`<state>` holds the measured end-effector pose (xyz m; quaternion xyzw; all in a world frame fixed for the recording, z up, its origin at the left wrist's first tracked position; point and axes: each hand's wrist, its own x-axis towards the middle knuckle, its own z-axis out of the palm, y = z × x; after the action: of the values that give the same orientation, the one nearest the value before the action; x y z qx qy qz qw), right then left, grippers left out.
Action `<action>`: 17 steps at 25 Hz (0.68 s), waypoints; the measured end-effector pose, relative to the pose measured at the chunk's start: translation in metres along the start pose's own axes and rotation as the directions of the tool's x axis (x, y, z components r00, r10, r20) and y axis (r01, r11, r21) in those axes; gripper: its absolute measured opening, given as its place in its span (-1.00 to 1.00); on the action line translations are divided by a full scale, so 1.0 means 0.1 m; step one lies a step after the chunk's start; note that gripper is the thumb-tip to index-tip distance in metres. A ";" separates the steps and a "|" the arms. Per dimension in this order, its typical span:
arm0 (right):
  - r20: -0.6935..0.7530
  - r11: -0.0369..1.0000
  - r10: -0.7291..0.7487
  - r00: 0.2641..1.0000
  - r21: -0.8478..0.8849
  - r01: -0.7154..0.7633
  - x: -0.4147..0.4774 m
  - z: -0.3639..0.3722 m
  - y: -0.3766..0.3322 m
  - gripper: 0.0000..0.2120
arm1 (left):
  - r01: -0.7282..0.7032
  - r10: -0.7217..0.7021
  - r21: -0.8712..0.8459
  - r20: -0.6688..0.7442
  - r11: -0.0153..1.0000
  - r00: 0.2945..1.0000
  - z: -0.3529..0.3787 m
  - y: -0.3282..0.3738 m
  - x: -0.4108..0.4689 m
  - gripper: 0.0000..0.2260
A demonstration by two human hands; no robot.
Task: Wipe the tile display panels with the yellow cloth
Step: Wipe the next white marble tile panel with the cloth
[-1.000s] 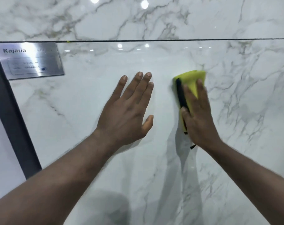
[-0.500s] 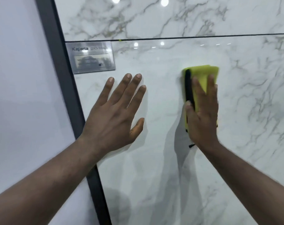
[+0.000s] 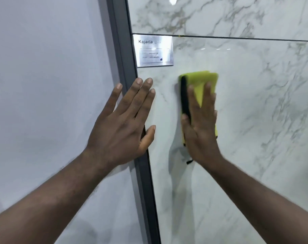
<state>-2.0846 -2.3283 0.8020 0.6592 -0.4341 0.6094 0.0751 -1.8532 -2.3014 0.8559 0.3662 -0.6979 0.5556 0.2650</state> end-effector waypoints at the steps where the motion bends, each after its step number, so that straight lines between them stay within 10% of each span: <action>1: 0.085 0.989 -0.131 0.988 -0.051 0.136 -0.19 0.05 -0.02 -0.40 | -0.003 0.003 -0.023 -0.005 1.000 1.000 -0.01 -0.03 -0.04 -0.32; 3: 0.135 0.970 -0.222 0.966 -0.075 0.233 -0.39 0.03 0.06 -0.44 | -0.031 0.032 -0.106 0.005 0.994 0.999 -0.06 -0.13 -0.11 -0.32; 7: -0.202 0.943 0.300 0.932 0.213 -0.257 -0.03 0.22 -0.28 -0.35 | -0.055 0.060 -0.229 0.015 0.972 0.998 -0.11 -0.24 -0.12 -0.35; 14: 0.030 0.998 -0.047 0.998 -0.040 0.048 -0.82 0.42 -0.44 -0.37 | 0.021 -0.074 -0.385 -0.124 0.923 0.989 0.02 -0.07 -0.07 -0.42; 17: -0.188 0.970 0.240 0.953 0.081 -0.228 -0.48 0.33 -0.18 -0.35 | 0.055 -0.098 -0.311 -0.124 0.949 0.988 0.02 0.00 -0.05 -0.47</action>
<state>-2.0430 -2.3147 0.7597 0.5418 -0.4817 0.6883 0.0256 -1.8505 -2.3019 0.8517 0.3083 -0.7410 0.4538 0.3873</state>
